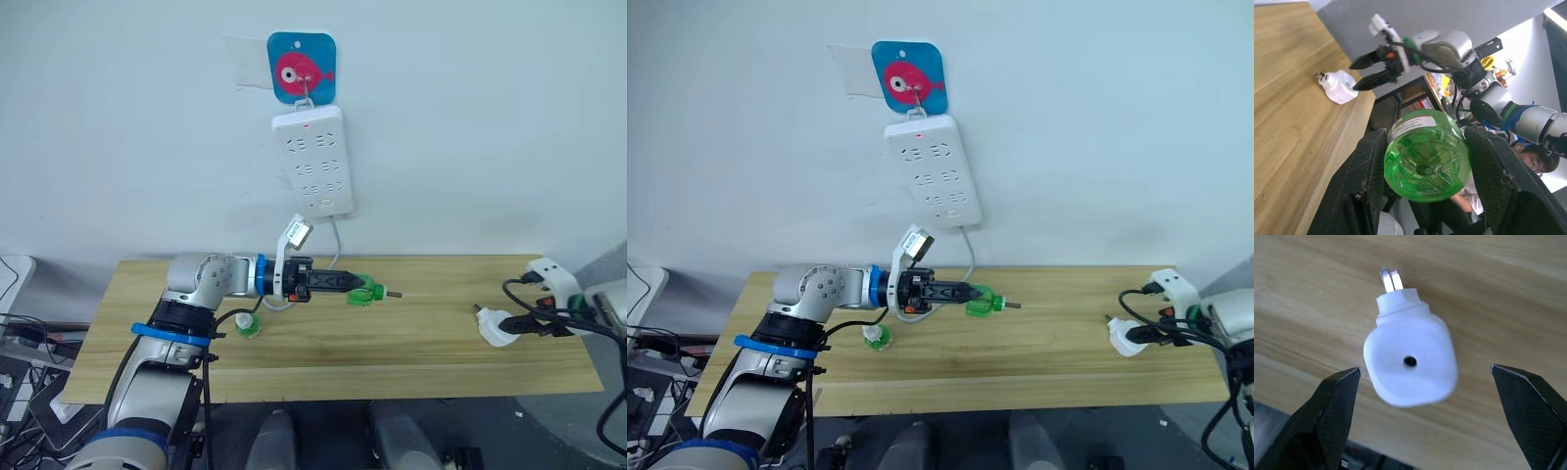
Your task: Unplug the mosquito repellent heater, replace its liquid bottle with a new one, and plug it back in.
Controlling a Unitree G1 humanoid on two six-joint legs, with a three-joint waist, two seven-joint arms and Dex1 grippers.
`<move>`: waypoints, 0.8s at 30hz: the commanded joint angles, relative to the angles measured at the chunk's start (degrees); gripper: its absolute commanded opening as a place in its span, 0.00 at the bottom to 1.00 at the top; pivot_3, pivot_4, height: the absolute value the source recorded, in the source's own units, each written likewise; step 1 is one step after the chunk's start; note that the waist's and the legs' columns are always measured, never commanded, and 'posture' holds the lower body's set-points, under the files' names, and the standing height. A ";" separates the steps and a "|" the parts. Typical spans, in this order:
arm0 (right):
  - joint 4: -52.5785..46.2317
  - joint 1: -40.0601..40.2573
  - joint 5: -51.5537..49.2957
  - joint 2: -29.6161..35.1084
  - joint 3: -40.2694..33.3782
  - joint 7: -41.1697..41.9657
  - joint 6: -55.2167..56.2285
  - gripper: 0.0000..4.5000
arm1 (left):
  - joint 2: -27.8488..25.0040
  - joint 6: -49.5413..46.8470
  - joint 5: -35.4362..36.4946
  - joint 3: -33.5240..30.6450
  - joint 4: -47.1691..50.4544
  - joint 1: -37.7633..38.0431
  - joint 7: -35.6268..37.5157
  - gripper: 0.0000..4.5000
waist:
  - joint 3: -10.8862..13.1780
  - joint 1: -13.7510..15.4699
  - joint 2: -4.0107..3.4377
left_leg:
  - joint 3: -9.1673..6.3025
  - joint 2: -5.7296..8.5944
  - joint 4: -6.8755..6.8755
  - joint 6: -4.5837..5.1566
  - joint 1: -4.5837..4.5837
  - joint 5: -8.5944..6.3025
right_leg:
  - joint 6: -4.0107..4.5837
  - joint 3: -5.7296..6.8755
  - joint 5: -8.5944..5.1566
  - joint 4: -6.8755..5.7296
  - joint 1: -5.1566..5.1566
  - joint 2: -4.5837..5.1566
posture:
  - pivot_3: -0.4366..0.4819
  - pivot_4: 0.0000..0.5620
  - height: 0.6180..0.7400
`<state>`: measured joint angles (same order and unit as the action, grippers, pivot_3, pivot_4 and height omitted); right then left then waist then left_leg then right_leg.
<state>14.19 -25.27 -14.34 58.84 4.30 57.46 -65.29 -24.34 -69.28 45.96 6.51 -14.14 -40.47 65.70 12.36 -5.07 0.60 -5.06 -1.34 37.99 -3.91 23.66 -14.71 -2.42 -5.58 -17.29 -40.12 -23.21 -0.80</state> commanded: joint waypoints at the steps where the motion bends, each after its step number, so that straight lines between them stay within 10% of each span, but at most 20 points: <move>1: -15.25 -0.73 -7.01 0.35 -16.69 -2.84 -14.58 0.99 | 0.71 1.90 -0.03 -1.04 -0.24 -1.10 1.08 0.49 | 0.01 -0.19 -0.03 | 0.02 0.00 -0.01 0.00 -0.01 0.00 | 0.00 -0.02 0.00 -0.02 0.00 -0.01 | 0.38 0.37 1.00; 6: -36.92 3.81 -14.72 -19.24 -44.02 -11.61 -27.05 0.99 | 3.46 13.71 -3.54 -0.47 1.91 0.27 2.42 0.49 | -0.14 0.30 0.24 | -0.27 -0.17 -0.09 -0.02 0.02 0.00 | 0.01 0.28 -0.01 0.09 0.08 -0.17 | 0.36 0.37 1.00; 13: -66.64 1.06 -33.24 -72.36 -71.33 -37.41 -27.21 0.99 | 12.26 27.80 -7.17 -3.86 3.88 0.69 -4.93 0.49 | -0.16 0.08 -0.04 | -0.17 -0.16 -0.07 -0.06 0.12 0.01 | 0.01 0.18 -0.01 -0.06 -0.04 0.08 | 0.33 0.34 1.00; 18: -73.74 2.09 -40.53 -90.48 -68.85 -49.55 -25.55 0.99 | 14.27 30.41 -8.26 -3.35 4.71 1.42 -6.71 0.49 | -0.22 -1.03 -0.24 | 0.06 -0.02 -0.08 -0.07 0.02 0.02 | -0.03 0.02 -0.01 -0.10 -0.05 0.15 | 0.32 0.33 1.00; 24: -69.14 10.01 -56.75 -92.26 -56.47 -68.40 -15.38 0.99 | 15.16 30.75 -7.53 -3.81 5.25 1.44 -7.92 0.49 | -0.22 -2.29 -0.26 | 0.03 -0.06 -0.11 -0.06 0.01 0.02 | -0.01 0.01 -0.01 -0.11 -0.05 0.00 | 0.32 0.32 1.00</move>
<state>-55.70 -24.28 -66.00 -9.23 -57.41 -6.33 -84.40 -9.71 -39.32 37.54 4.00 -11.42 -38.25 58.00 12.13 -7.36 0.33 -5.03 -1.39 37.90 -3.97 23.66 -14.69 -2.43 -5.58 -17.30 -40.26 -23.26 -0.80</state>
